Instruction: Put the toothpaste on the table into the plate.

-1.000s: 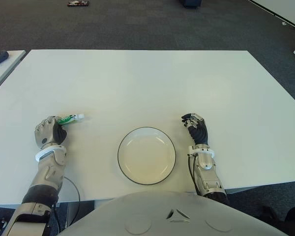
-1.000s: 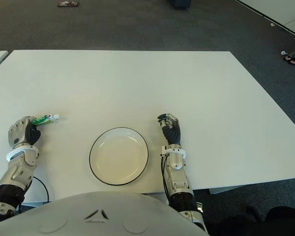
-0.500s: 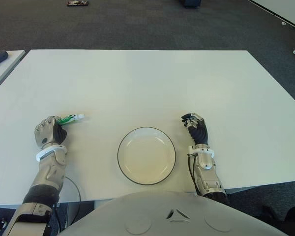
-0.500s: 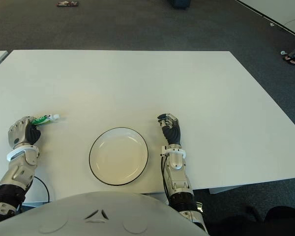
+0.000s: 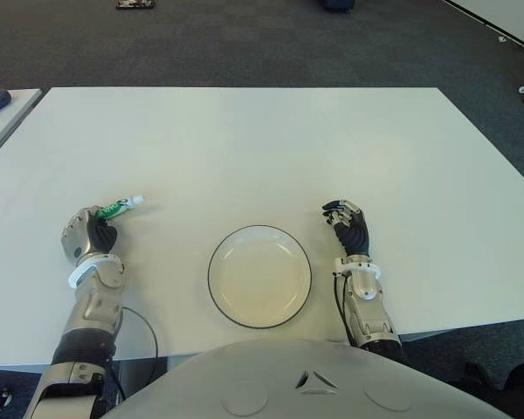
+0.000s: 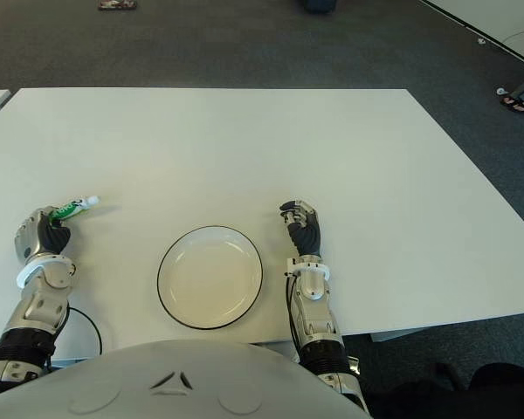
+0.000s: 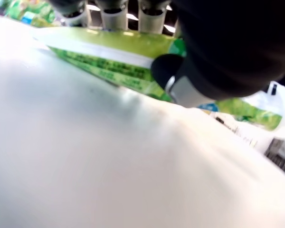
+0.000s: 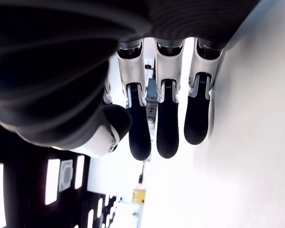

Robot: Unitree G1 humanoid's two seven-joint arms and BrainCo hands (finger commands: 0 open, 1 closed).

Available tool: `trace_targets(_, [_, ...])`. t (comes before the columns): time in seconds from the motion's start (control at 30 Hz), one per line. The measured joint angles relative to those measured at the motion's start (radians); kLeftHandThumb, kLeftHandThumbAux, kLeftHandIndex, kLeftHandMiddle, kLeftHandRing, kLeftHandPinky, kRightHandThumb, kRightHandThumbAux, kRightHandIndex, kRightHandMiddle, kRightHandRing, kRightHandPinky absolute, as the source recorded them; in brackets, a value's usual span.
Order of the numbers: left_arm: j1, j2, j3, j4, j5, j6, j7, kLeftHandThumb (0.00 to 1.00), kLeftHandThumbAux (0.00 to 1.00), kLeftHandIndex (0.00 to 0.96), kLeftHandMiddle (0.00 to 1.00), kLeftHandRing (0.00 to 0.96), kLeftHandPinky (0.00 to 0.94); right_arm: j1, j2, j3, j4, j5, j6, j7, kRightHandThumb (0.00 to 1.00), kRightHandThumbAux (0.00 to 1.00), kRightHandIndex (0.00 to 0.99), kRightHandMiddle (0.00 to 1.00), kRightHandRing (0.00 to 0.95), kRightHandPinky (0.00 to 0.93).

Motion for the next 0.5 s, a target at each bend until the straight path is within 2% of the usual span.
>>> trace_targets(0.23, [0.068, -0.045, 0.074, -0.132, -0.198, -0.097, -0.134, 0.743, 0.698, 0.443, 0.868, 0.864, 0.858, 0.000, -0.001, 0.001, 0.000, 0.000, 0.000, -0.002, 0.707, 0.730, 0.426, 0.463, 0.451, 0.461])
trace_targets(0.5, [0.080, -0.066, 0.114, -0.159, -0.325, -0.179, -0.240, 0.744, 0.698, 0.443, 0.870, 0.866, 0.851, -0.001, -0.001, 0.000, 0.002, 0.001, 0.000, -0.002, 0.708, 0.730, 0.426, 0.462, 0.451, 0.457])
